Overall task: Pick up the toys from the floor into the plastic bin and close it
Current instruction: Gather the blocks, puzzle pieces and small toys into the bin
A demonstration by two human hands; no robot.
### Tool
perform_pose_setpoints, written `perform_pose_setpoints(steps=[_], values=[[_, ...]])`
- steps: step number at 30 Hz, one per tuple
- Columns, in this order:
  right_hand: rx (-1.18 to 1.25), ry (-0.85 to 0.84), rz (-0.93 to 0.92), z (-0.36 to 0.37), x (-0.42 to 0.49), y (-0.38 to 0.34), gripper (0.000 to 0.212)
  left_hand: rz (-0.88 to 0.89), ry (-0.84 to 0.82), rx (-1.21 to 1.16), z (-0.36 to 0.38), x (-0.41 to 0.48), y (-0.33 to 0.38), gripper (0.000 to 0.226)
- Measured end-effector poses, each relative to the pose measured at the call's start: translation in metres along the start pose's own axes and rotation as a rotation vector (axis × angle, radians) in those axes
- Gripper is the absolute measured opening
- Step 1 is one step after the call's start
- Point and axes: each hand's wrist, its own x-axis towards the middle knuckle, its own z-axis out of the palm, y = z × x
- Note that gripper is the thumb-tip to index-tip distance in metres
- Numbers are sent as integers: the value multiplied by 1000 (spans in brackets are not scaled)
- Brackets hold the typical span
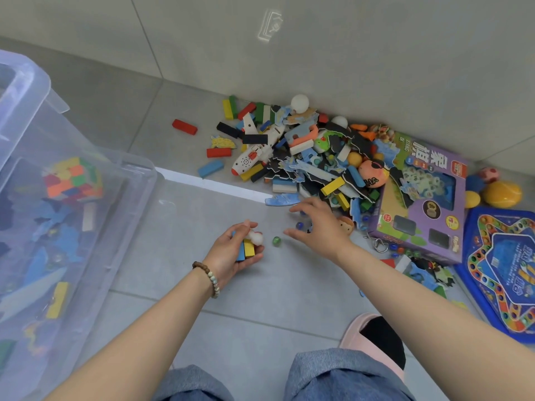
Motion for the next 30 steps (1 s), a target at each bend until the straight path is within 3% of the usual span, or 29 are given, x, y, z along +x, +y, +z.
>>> perform_pose_setpoints(steps=[12, 18, 24, 27, 30], values=[[112, -81, -91, 38, -20, -22, 46, 72, 114, -53, -38, -11, 0, 17], [115, -66, -116, 63, -14, -58, 23, 81, 150, -82, -56, -18, -1, 17], [141, -59, 18, 61, -12, -56, 18, 58, 148, -48, -52, -23, 9, 19], [485, -83, 227, 28, -21, -60, 18, 72, 113, 42, -47, -37, 27, 19], [848, -213, 354, -30, -34, -88, 18, 131, 57, 109, -39, -68, 61, 21]])
